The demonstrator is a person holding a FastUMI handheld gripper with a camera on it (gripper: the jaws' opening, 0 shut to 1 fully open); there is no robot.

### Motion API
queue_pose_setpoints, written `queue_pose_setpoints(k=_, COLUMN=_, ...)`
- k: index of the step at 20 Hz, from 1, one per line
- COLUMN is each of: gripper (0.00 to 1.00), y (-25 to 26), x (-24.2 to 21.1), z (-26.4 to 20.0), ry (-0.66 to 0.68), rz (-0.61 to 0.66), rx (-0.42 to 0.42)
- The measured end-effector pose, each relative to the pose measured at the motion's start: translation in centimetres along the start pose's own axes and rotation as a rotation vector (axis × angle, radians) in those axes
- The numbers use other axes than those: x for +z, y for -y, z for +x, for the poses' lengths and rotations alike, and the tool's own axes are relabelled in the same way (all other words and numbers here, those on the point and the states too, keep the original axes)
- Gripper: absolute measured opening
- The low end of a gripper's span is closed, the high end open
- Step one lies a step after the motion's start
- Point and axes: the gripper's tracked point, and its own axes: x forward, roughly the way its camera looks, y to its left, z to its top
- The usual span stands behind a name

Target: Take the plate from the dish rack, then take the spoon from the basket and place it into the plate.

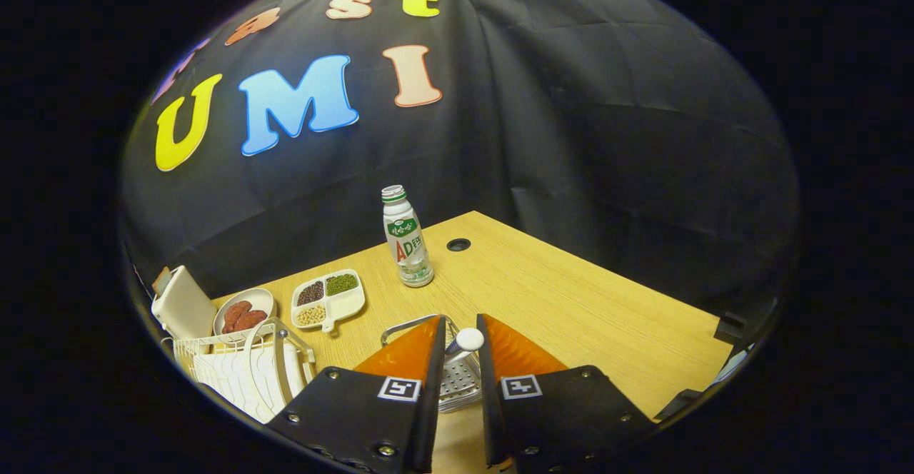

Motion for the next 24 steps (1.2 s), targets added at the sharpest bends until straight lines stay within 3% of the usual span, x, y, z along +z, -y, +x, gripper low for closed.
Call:
queue_pose_setpoints(k=3, gripper=0.27, y=-1.6, x=0.3, z=0.5, ry=0.000, rz=-0.050, rx=0.019)
queue_pose_setpoints(k=4, gripper=0.27, y=-2.9, x=0.8, z=0.6, ry=0.023, rz=-0.046, rx=0.085)
queue_pose_setpoints(k=6, gripper=0.02, y=-3.5, x=0.5, z=0.9, ry=0.011, rz=-0.122, rx=0.076)
queue_pose_setpoints(k=12, gripper=0.02, y=-4.6, x=2.4, z=-0.3, ry=0.029, rz=-0.217, rx=0.069)
queue_pose_setpoints(k=18, gripper=0.02, y=-4.6, x=5.8, z=-4.6, ry=0.076, rz=-0.342, rx=0.050)
queue_pose_setpoints(k=24, gripper=0.02, y=-8.3, x=8.0, z=-12.1, ry=0.145, rz=-0.388, rx=0.146)
